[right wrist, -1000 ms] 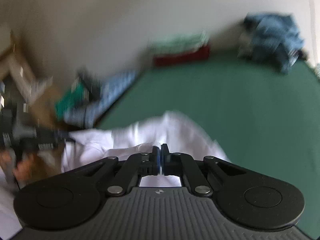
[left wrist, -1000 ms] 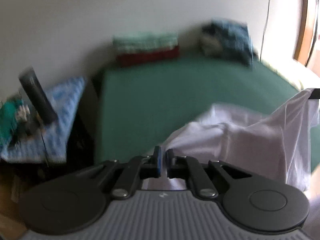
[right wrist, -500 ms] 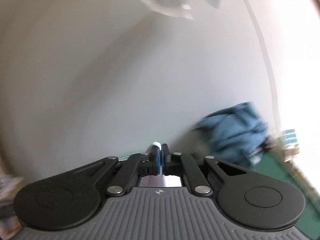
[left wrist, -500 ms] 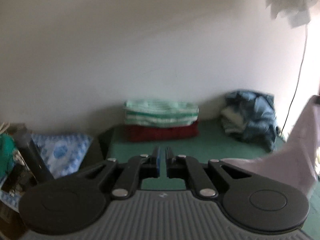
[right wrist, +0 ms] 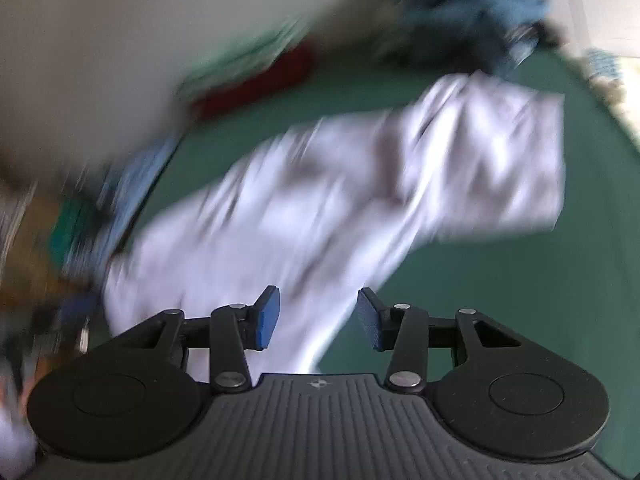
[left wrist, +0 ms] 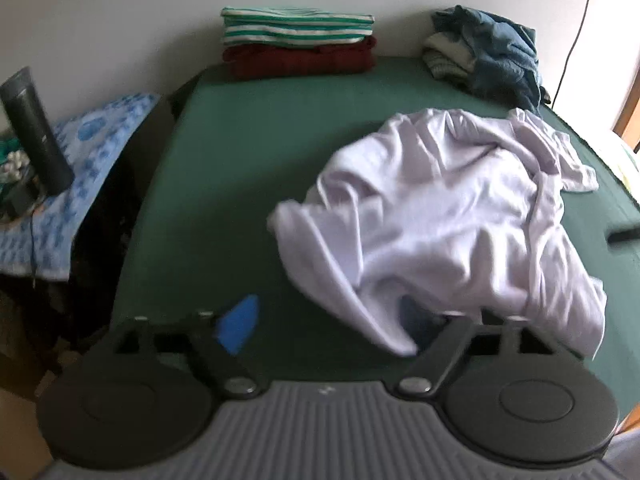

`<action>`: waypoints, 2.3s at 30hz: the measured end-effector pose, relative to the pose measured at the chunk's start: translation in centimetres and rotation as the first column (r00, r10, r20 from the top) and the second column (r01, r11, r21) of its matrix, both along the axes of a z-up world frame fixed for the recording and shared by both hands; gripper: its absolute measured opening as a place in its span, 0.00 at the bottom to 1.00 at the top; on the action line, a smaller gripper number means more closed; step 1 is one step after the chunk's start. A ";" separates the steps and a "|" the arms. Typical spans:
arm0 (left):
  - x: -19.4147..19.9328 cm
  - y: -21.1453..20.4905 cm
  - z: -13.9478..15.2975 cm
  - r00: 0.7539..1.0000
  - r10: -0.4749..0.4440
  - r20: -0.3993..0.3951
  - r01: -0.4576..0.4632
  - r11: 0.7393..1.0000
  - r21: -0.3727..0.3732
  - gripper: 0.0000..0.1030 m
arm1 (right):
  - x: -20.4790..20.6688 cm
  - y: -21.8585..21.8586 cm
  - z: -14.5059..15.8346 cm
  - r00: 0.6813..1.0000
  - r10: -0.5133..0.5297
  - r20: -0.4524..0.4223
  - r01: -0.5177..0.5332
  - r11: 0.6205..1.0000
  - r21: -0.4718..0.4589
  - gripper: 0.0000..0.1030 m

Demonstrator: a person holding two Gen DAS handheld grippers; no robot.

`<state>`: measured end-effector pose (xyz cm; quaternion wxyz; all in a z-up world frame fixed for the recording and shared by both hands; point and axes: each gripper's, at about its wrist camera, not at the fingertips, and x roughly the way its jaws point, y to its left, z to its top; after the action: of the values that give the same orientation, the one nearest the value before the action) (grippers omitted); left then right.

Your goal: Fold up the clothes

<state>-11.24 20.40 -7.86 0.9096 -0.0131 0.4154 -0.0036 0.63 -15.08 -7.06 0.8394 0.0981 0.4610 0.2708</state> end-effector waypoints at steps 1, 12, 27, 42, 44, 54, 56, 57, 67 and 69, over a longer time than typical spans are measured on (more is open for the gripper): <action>-0.3 -0.3 -0.2 1.000 0.001 0.008 -0.001 1.000 0.004 0.90 | -1.9 0.8 -0.3 0.998 0.059 -0.002 -0.059 0.998 -0.015 0.53; 5.6 -2.2 -3.6 0.998 0.005 -0.059 -0.006 1.000 -0.017 0.14 | -7.0 8.8 -4.5 0.962 0.198 0.187 -0.134 0.942 -0.309 0.62; -5.0 3.9 13.0 0.938 -0.173 0.301 0.259 0.927 -0.273 0.08 | -7.9 -6.9 8.7 0.999 -0.032 0.040 0.002 0.801 0.598 0.14; -5.3 -1.4 -2.8 0.938 -0.282 -0.203 0.282 0.959 -0.031 0.78 | -11.6 2.5 0.2 0.997 -0.035 -0.071 0.026 0.993 -0.117 0.66; -5.4 -2.6 -3.3 0.935 -0.293 -0.202 0.302 0.953 0.015 0.72 | -12.4 4.0 -1.2 0.999 -0.018 -0.043 0.008 0.975 -0.221 0.66; -6.5 -2.4 -4.1 0.927 -0.306 -0.219 0.322 0.946 0.045 0.71 | -12.8 -8.8 1.5 0.941 -0.339 -0.019 0.328 0.921 -0.212 0.03; -6.4 -2.5 -4.1 0.922 -0.319 -0.218 0.337 0.940 0.048 0.71 | -13.1 -12.3 2.0 0.891 -0.454 0.025 0.436 0.838 -0.328 0.03; -6.4 -2.7 -4.0 0.919 -0.329 -0.219 0.348 0.936 0.055 0.71 | -13.2 -13.5 1.9 0.864 -0.500 0.055 0.474 0.774 -0.420 0.03; -3.3 -4.3 0.4 0.921 -0.379 -0.090 0.387 0.918 0.088 0.67 | -10.7 -12.2 -0.2 0.863 -0.505 -0.012 0.479 0.825 -0.299 0.49; -2.4 -6.4 0.5 0.918 -0.390 -0.066 0.395 0.911 0.115 0.69 | -8.7 -10.7 -1.0 0.881 -0.473 0.015 0.460 0.847 -0.268 0.49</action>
<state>-13.61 14.03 -7.35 0.8805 0.1281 0.4275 -0.1597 -8.09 -25.79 -8.04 0.8731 0.1016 0.4768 -0.0076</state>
